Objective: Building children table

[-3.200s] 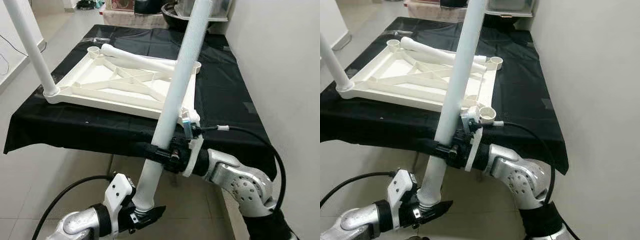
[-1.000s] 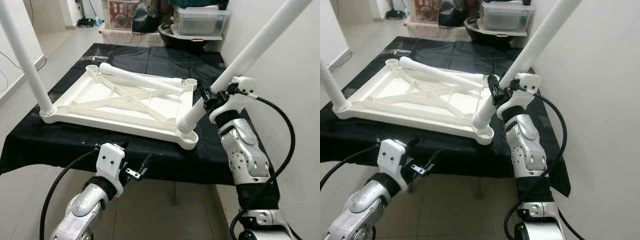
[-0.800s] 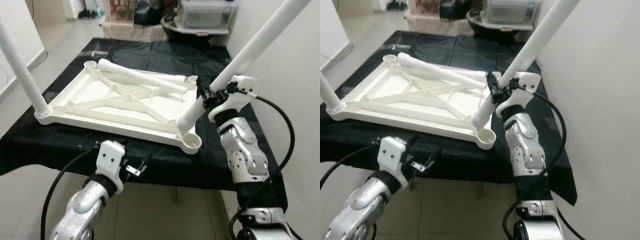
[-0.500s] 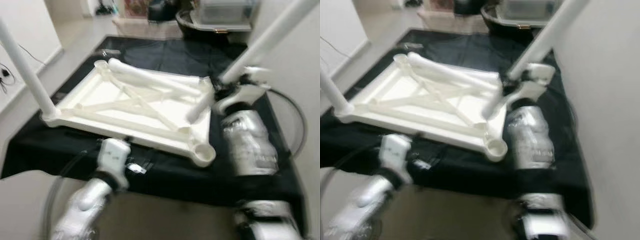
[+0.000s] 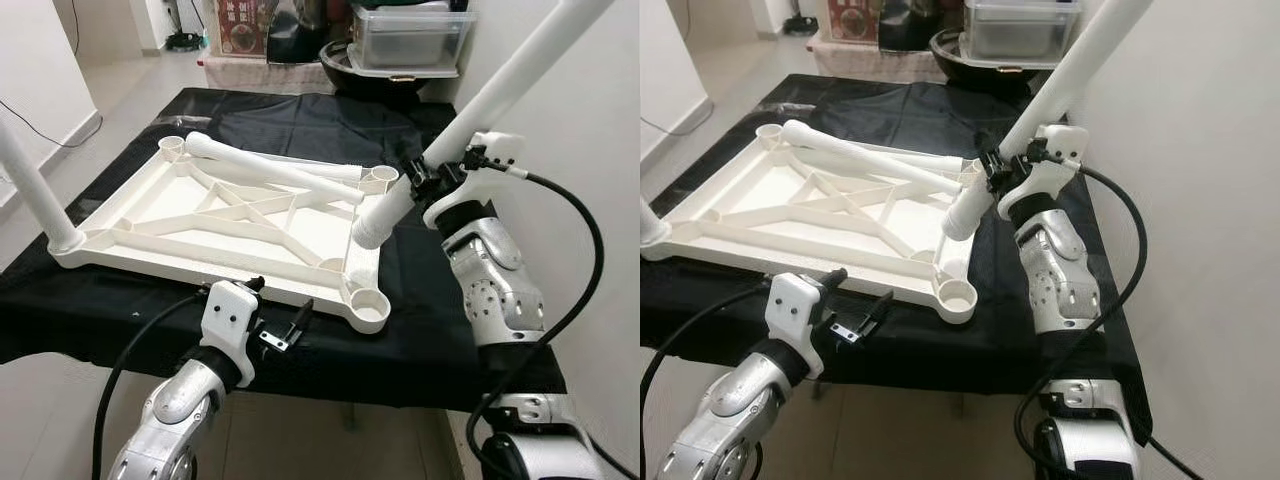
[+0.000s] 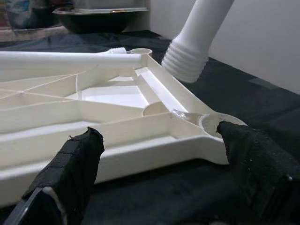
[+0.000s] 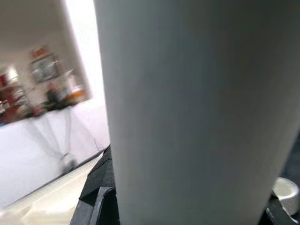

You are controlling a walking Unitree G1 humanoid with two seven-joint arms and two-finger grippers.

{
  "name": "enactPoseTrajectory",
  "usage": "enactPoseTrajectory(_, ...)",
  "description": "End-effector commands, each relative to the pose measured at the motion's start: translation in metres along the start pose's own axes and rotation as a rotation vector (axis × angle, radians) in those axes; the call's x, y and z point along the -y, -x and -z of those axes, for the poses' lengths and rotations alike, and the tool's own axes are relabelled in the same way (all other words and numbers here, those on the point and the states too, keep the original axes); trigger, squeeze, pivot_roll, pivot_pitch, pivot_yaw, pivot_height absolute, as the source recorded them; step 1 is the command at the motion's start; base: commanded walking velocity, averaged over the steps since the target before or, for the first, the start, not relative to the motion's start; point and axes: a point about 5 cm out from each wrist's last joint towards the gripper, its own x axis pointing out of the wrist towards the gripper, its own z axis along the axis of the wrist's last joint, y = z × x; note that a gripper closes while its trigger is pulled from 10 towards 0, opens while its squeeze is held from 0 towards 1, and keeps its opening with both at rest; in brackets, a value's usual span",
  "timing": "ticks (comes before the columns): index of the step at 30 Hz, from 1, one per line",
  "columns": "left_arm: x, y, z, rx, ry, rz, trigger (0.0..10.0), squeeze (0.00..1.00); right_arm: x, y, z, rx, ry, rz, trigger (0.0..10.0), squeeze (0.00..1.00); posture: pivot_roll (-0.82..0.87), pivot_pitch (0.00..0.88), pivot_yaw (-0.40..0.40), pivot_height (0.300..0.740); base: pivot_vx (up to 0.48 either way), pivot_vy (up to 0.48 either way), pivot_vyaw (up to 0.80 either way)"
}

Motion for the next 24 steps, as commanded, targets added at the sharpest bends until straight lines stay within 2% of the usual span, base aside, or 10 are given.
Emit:
enactPoseTrajectory(1,0.009,0.003,0.001,-0.017,0.020,0.063,10.0,0.00,0.004,-0.002,-0.004,-0.027,-0.034,-0.097,10.0,0.00,0.09,0.140,-0.043,0.740,0.000,0.000,0.00)
enactPoseTrajectory(4,0.015,0.007,0.002,-0.023,0.043,0.106,10.0,0.00,0.009,0.000,-0.008,-0.057,-0.061,-0.184,10.0,0.00,0.09,0.146,-0.043,0.740,0.000,0.000,0.00)
enactPoseTrajectory(5,0.022,0.010,0.003,-0.031,0.062,0.149,10.0,0.00,0.013,0.002,-0.011,-0.093,-0.078,-0.272,10.0,0.00,0.09,0.153,-0.044,0.740,0.000,0.000,0.00)
enactPoseTrajectory(7,0.022,0.010,0.003,-0.031,0.062,0.149,10.0,0.00,0.013,0.002,-0.011,-0.093,-0.078,-0.272,10.0,0.00,0.09,0.153,-0.044,0.740,0.000,0.000,0.00)
enactPoseTrajectory(9,0.034,0.018,0.004,-0.050,0.106,0.219,10.0,0.00,0.016,0.006,-0.016,-0.155,-0.110,-0.430,10.0,0.00,0.09,0.169,-0.042,0.740,0.000,0.000,0.00)
enactPoseTrajectory(10,0.034,0.018,0.004,-0.050,0.106,0.219,10.0,0.00,0.016,0.006,-0.016,-0.155,-0.110,-0.430,10.0,0.00,0.09,0.169,-0.042,0.740,0.000,0.000,0.00)
enactPoseTrajectory(11,0.042,0.024,0.005,-0.065,0.143,0.261,10.0,0.00,0.018,0.006,-0.020,-0.171,-0.139,-0.511,10.0,0.00,0.10,0.177,-0.044,0.740,0.000,0.000,0.00)
enactPoseTrajectory(14,0.047,0.028,0.006,-0.078,0.161,0.286,10.0,0.00,0.019,0.004,-0.021,-0.182,-0.146,-0.579,10.0,0.00,0.10,0.187,-0.044,0.740,0.000,0.000,0.00)
enactPoseTrajectory(17,0.052,0.034,0.007,-0.090,0.174,0.292,10.0,0.00,0.013,0.007,-0.015,-0.240,-0.112,-0.717,10.0,0.00,0.11,0.198,-0.048,0.740,0.000,0.000,0.00)
enactPoseTrajectory(24,0.054,0.037,0.007,-0.098,0.185,0.294,10.0,0.00,0.009,0.006,-0.008,-0.285,-0.083,-0.787,10.0,0.00,0.11,0.200,-0.054,0.740,0.000,0.000,0.00)
